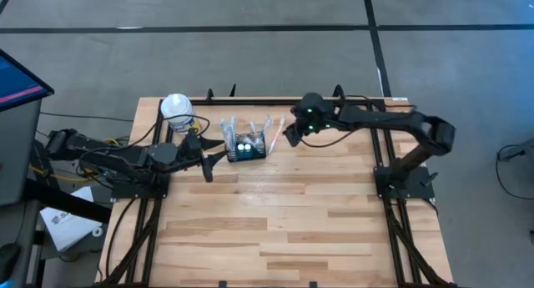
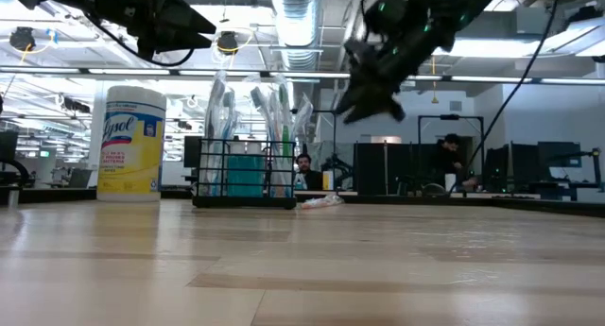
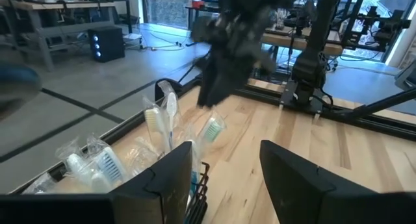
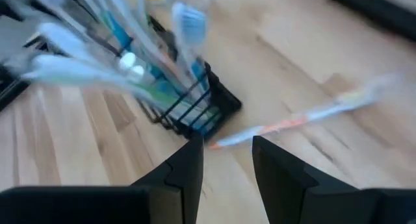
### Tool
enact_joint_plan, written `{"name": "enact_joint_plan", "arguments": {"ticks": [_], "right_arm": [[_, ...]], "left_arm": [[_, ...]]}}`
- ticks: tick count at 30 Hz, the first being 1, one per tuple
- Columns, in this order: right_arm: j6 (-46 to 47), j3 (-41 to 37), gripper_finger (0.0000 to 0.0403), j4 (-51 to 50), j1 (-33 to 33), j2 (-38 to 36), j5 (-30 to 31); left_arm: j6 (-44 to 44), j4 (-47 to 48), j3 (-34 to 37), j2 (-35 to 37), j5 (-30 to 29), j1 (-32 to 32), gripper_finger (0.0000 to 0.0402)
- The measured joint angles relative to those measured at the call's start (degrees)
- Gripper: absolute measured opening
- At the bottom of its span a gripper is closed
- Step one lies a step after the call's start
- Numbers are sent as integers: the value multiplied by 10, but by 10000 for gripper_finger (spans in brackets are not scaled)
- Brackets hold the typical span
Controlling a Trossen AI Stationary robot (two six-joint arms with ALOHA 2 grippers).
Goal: Pick & Place toothbrushing station
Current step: Put the orange toothbrush into the mesh organizer
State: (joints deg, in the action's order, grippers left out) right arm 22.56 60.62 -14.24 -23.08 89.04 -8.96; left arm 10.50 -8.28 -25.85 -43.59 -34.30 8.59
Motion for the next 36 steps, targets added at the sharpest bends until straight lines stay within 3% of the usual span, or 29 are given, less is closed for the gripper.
{"name": "enact_joint_plan", "arguments": {"ticks": [7, 19, 36], "right_arm": [[28, 1, 123, 85, -42, 97, -74], [98, 1, 123, 135, -96, 203, -92], [163, 2, 123, 147, -107, 203, -73]], "left_arm": [[0, 0, 0, 0, -2, 2, 173], [0, 1, 0, 0, -4, 1, 171], [19, 0, 0, 0, -4, 1, 163]]}}
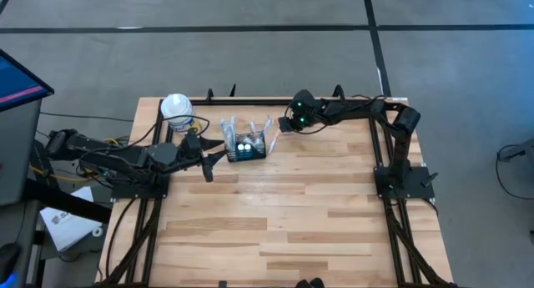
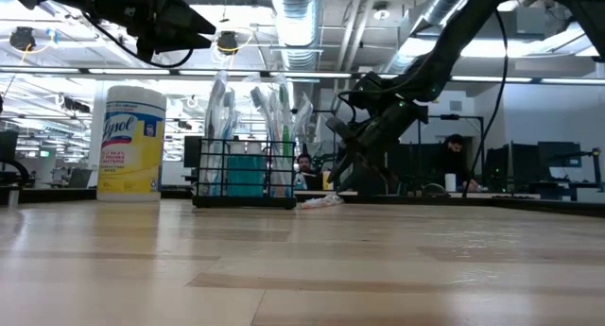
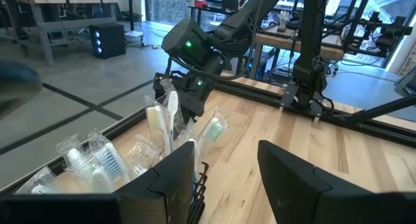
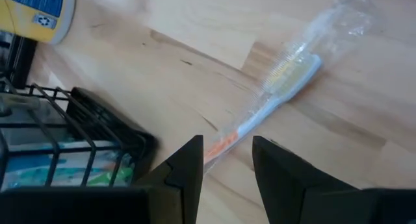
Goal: Pick & Place toothbrushing station
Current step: Put the orange toothbrush into the mesh organizer
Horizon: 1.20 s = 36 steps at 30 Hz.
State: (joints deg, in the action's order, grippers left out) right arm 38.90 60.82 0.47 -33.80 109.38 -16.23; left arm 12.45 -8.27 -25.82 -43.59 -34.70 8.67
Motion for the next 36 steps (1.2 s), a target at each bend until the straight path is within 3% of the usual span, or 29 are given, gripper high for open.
{"name": "enact_joint_plan", "arguments": {"ticks": [9, 19, 36], "right_arm": [[17, 9, 123, -11, -9, 2, -15], [15, 106, 123, -155, -4, 55, 0], [66, 108, 117, -150, -15, 54, -14]], "left_arm": [[0, -5, 0, 0, 0, 0, 163], [-1, -9, 0, 0, 0, 0, 163], [-2, -9, 0, 0, 0, 0, 163]]}}
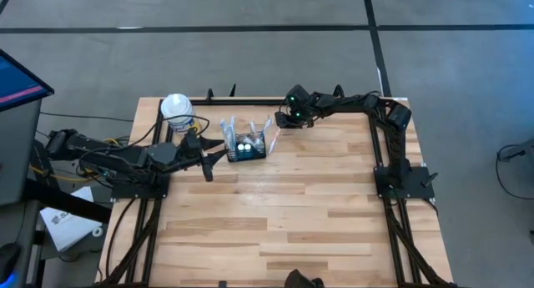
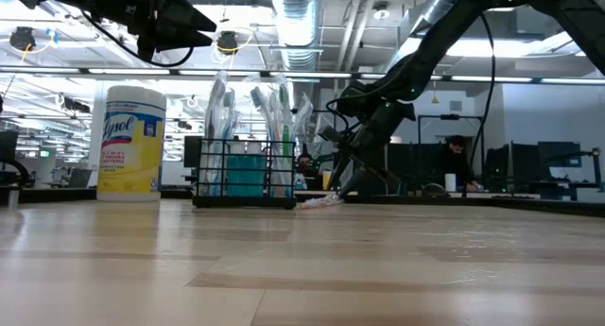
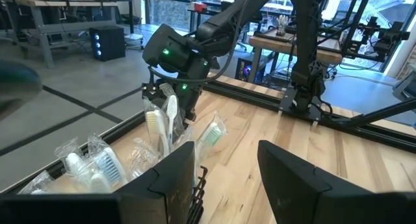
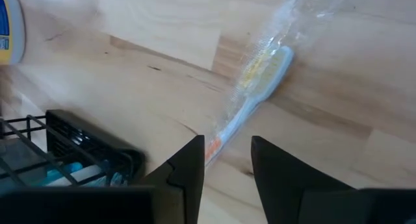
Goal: Pick & Place toothbrushing station
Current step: Put the orange toothbrush into the mesh organizer
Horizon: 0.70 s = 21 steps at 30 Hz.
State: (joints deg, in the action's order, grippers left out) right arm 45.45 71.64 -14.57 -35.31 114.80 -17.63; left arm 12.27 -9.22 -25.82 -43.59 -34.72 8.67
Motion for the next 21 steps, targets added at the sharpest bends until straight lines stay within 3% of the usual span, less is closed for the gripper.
{"name": "enact_joint_plan", "arguments": {"ticks": [9, 21], "right_arm": [[-2, 5, 81, -11, 4, 0, -5], [-4, 5, 78, -13, 8, 0, -4]], "left_arm": [[0, 0, 0, 0, 0, 0, 163], [0, -1, 0, 0, -2, -1, 163]]}}
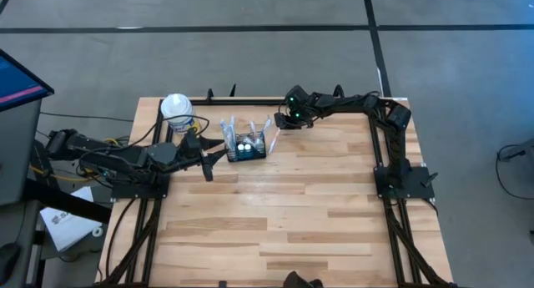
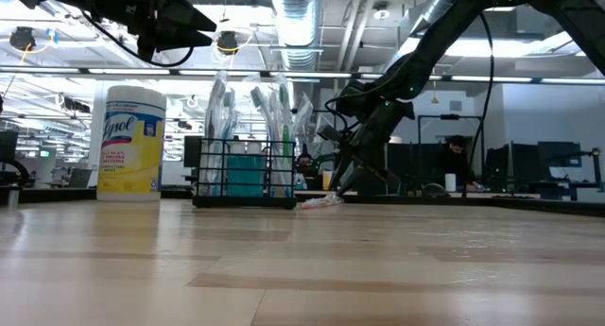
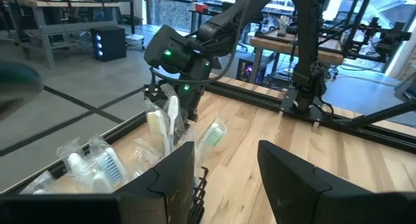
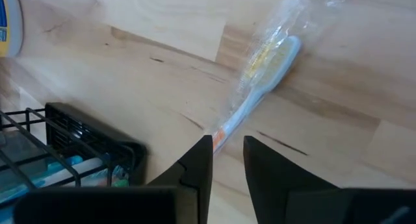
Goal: Pick & Place toothbrushing station
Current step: Put the orange toothbrush into the mesh organizer
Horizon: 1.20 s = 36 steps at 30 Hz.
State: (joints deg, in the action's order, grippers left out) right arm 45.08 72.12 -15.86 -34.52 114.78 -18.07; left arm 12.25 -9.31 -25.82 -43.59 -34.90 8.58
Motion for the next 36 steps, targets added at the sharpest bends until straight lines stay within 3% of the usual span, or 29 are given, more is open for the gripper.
{"name": "enact_joint_plan", "arguments": {"ticks": [24, 36], "right_arm": [[-20, 12, 78, -21, 9, 7, 18], [12, 12, 78, -23, 30, 7, 69]], "left_arm": [[-4, -2, 0, 0, -11, 0, 163], [-4, -2, 0, 0, -11, 0, 163]]}}
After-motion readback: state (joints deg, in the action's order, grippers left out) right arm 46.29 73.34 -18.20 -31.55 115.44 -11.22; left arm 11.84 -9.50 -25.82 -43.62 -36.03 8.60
